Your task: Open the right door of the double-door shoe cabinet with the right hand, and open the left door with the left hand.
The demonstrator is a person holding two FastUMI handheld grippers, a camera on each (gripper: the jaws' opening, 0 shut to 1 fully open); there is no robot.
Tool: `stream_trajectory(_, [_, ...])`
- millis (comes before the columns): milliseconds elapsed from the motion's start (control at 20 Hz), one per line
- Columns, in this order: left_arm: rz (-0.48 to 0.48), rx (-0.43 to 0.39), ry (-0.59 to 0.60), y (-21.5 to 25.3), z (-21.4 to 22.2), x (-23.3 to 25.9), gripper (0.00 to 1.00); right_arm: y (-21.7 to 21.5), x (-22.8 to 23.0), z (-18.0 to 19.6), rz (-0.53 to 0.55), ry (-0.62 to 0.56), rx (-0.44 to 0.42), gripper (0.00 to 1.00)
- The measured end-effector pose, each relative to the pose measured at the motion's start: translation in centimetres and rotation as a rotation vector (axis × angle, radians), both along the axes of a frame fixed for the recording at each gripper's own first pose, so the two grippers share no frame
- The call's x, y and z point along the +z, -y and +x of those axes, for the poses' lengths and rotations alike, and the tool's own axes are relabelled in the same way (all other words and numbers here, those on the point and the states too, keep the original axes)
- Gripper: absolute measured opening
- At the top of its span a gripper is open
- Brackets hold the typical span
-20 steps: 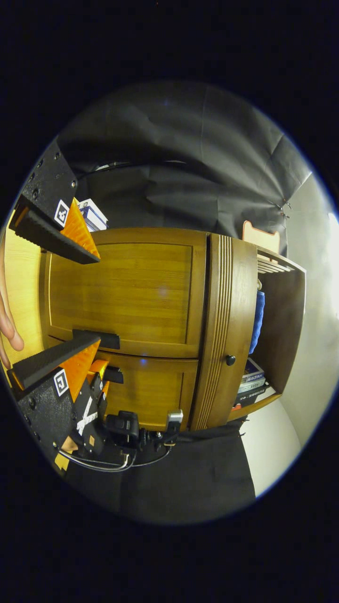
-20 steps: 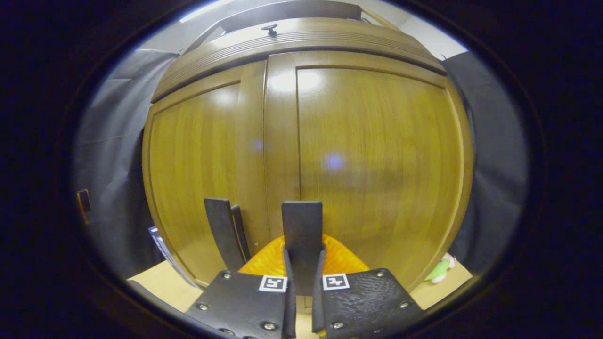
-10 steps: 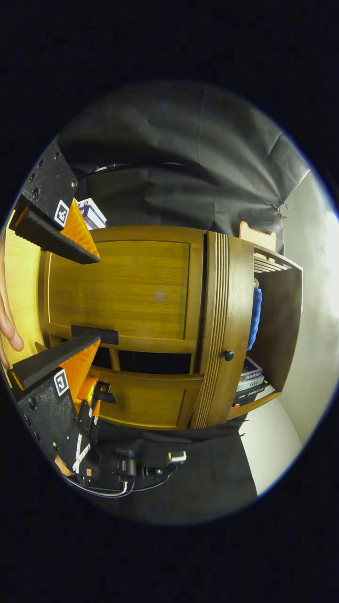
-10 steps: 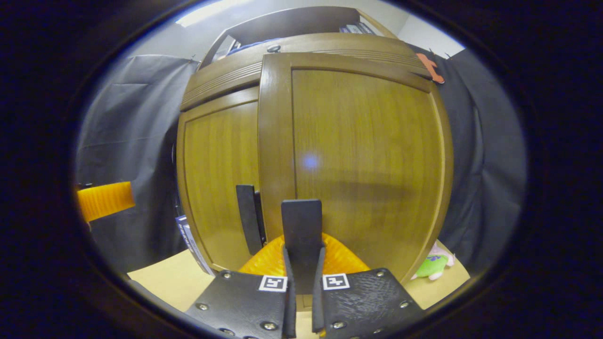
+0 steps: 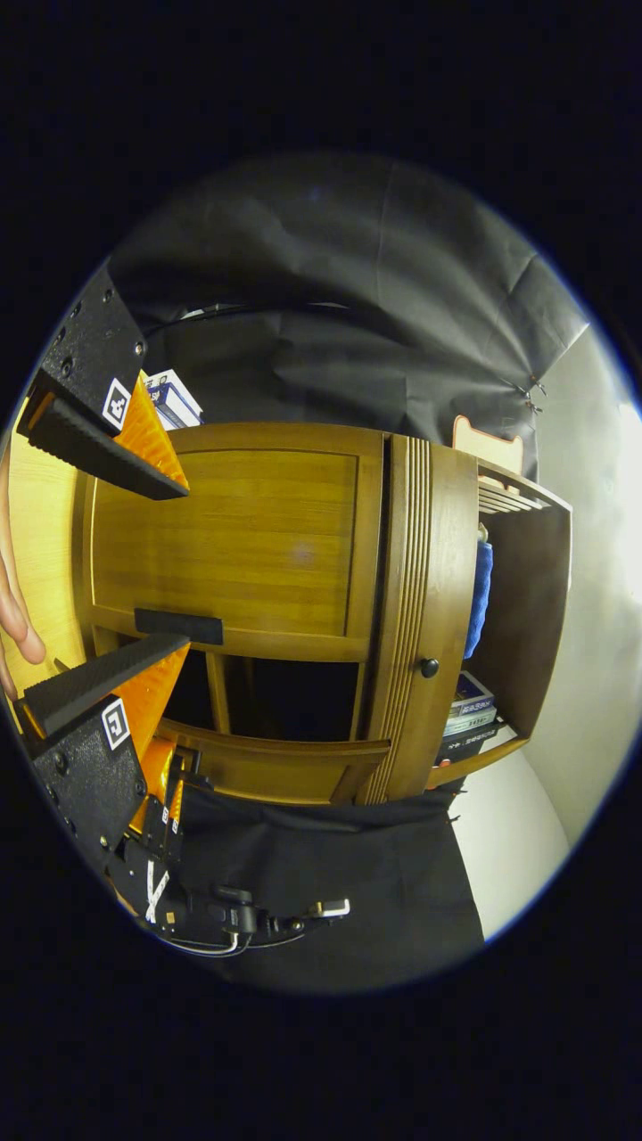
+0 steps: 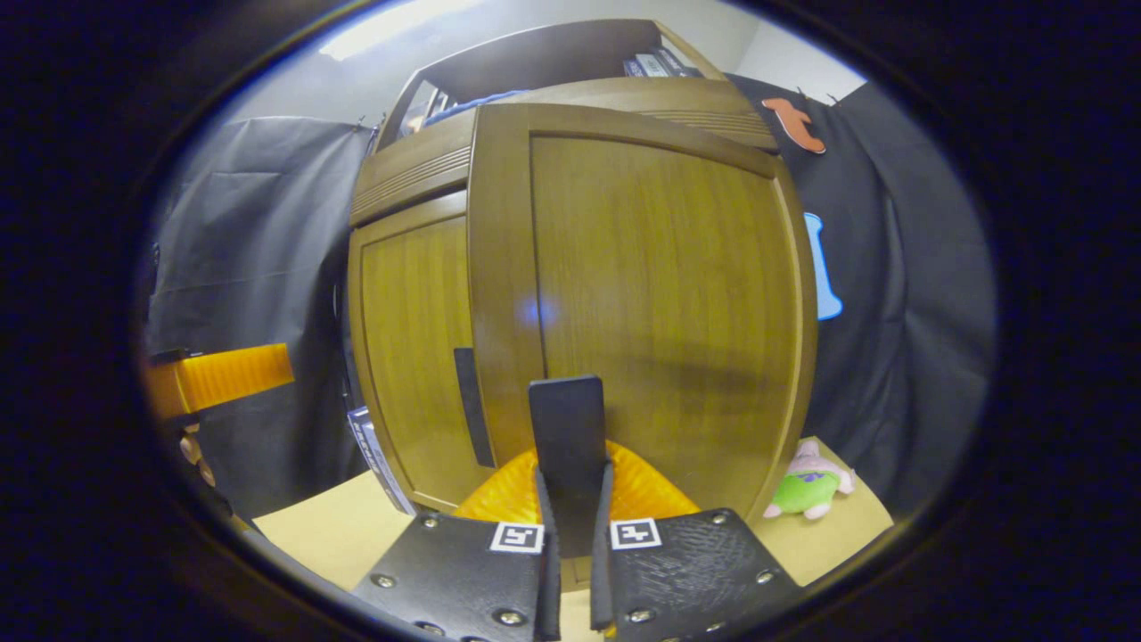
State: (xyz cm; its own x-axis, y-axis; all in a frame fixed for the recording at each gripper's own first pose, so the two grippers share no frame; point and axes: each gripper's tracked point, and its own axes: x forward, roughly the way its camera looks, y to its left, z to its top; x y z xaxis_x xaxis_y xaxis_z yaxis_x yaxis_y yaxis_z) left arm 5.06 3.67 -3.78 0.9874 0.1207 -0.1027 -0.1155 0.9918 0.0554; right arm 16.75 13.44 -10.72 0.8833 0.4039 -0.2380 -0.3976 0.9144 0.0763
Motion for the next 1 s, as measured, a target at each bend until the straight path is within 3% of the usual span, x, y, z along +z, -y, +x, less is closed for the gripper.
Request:
stream_trajectory(100, [0.001, 0.0, 0.002, -0.1, -0.1, 0.1, 0.88, 0.8, 0.3, -0.5, 0.012, -0.006, 0.001, 0.13])
stream_trajectory(150, [0.002, -0.002, 0.003, -0.1, -0.1, 0.1, 0.93, 1.0, 0.3, -0.8, 0.024, -0.013, 0.004, 0.13])
stream_trajectory(200, [0.002, -0.002, 0.005, -0.2, -0.1, 0.2, 0.88, 1.4, 0.4, -1.1, 0.031, -0.019, 0.007, 0.13])
stream_trajectory(850, [0.013, -0.011, 0.004, 0.0, -0.3, 0.2, 0.88, 9.1, 1.9, -4.6, 0.041, 0.0, -0.05, 0.13])
stream_trajectory(950, [0.019, 0.0, 0.012, -0.4, -0.2, 0.5, 0.94, 10.0, 1.9, -4.8, 0.029, 0.003, -0.071, 0.17])
stream_trajectory(1000, [0.017, 0.007, 0.013, -0.6, -0.2, 0.5, 0.94, 10.4, 2.0, -4.9, 0.008, 0.008, -0.075, 0.12])
